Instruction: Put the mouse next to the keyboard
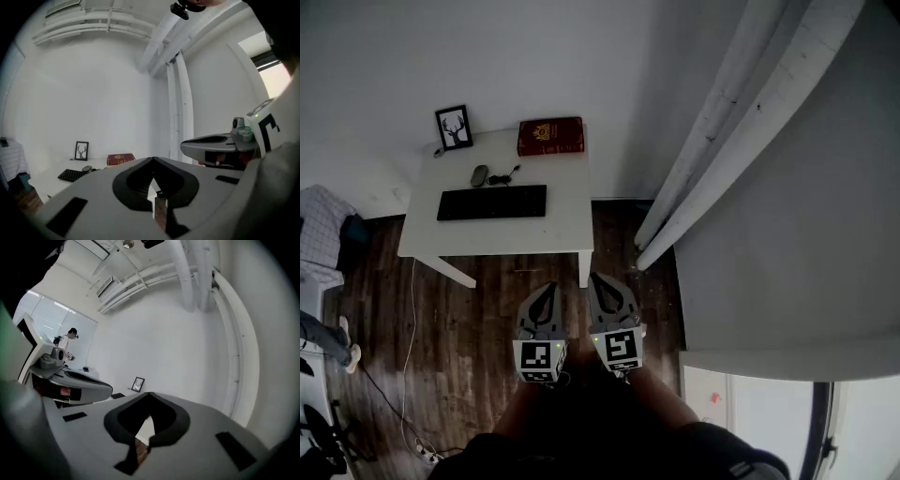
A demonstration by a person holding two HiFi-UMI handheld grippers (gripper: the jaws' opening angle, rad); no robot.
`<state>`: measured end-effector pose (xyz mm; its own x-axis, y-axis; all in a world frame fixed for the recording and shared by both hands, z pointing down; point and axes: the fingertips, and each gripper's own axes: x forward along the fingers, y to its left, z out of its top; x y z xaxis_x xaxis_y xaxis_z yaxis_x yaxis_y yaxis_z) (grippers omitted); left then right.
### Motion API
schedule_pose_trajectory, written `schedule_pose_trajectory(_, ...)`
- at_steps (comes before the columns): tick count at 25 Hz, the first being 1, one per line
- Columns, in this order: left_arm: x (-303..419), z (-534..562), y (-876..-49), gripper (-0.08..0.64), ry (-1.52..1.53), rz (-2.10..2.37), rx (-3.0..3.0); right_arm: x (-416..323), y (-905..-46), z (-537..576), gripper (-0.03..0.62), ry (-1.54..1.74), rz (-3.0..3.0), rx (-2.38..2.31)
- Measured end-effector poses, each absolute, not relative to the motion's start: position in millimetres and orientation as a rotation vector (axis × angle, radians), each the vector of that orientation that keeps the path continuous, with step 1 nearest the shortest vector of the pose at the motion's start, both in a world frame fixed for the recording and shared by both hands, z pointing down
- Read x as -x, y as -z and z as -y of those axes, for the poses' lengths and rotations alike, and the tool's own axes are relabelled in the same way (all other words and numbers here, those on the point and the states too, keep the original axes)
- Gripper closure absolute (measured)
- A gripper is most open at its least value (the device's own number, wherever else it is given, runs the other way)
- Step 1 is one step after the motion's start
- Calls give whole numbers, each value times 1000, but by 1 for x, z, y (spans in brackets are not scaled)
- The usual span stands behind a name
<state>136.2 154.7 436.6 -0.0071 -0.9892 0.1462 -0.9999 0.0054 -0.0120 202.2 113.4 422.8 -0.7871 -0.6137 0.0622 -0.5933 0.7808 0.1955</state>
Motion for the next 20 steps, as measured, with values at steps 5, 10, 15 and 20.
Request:
schedule_pose_trajectory(5, -137, -158, -433, 561, -151, 2146, -2168, -190, -417, -120, 572, 272, 2863, -939)
schedule_pose_trajectory(10, -122, -166, -440, 561, -147, 2151, -2120, -172, -413, -133, 572, 274, 2891, -849)
schedule_pose_trajectory(15, -103, -180, -444, 561, -129, 2172, -2080, -146, -418, -146, 572, 297, 2889, -781)
schedule_pose_trajectory(20, -69, -200, -446, 561, -115, 2192, -2032, -105, -424, -165, 572, 296, 2918, -712)
